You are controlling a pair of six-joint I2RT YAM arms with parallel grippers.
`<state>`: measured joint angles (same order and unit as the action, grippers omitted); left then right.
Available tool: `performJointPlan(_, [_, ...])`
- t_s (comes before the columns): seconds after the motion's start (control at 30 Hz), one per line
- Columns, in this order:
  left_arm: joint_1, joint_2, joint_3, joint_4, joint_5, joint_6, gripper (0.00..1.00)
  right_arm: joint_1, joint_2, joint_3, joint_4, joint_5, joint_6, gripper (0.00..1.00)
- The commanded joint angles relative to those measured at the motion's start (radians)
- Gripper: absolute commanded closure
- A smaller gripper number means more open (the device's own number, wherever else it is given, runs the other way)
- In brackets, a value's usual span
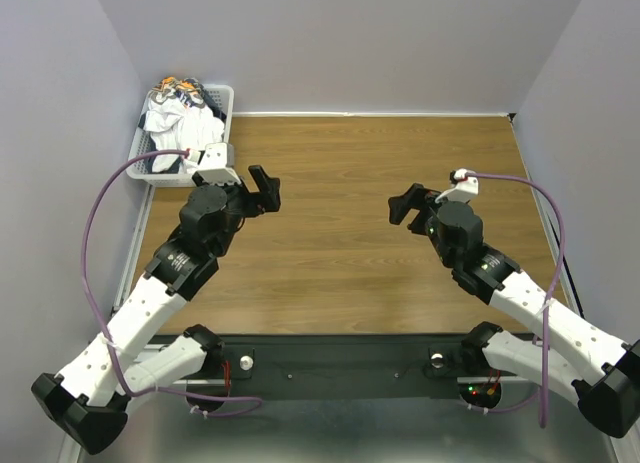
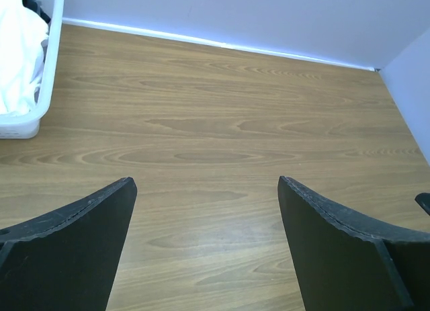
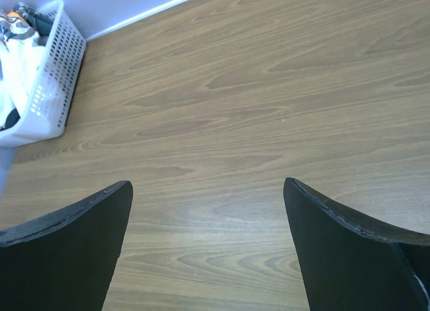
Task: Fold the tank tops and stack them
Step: Grab the tank top from the pile
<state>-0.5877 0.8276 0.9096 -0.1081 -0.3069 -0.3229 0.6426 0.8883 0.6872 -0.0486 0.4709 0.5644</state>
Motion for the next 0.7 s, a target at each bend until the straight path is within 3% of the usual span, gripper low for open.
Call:
performJointPlan(0.0, [0.003, 0.008, 0.003, 0.047, -0.018, -0.005, 0.01, -0.001, -0.005, 0.026, -0.007, -0.012, -0.027, 0.00])
performJointPlan(0.17, [0.018, 0.097, 0.067, 0.048, -0.066, -0.045, 0.02, -0.001, 0.031, 0.052, -0.030, -0.072, -0.052, 0.00])
performJointPlan(0.23, [0.043, 0.168, 0.187, 0.018, -0.121, -0.039, 0.02, -0.001, 0.057, 0.070, -0.033, -0.106, -0.060, 0.00])
performJointPlan(0.4, [0.322, 0.464, 0.522, -0.068, -0.121, -0.084, 0.06, -0.001, 0.126, 0.104, -0.036, -0.166, -0.052, 0.00])
performJointPlan(0.47, [0.371, 0.563, 0.581, -0.062, -0.191, -0.102, 0.07, 0.000, 0.162, 0.124, -0.036, -0.198, -0.051, 0.00])
performJointPlan(0.6, [0.532, 0.749, 0.717, -0.053, -0.156, -0.183, 0.14, 0.000, 0.210, 0.153, -0.037, -0.251, -0.046, 0.00])
performJointPlan(0.67, [0.557, 0.886, 0.774, -0.054, -0.159, -0.186, 0.18, 0.000, 0.224, 0.160, -0.039, -0.276, -0.044, 0.00])
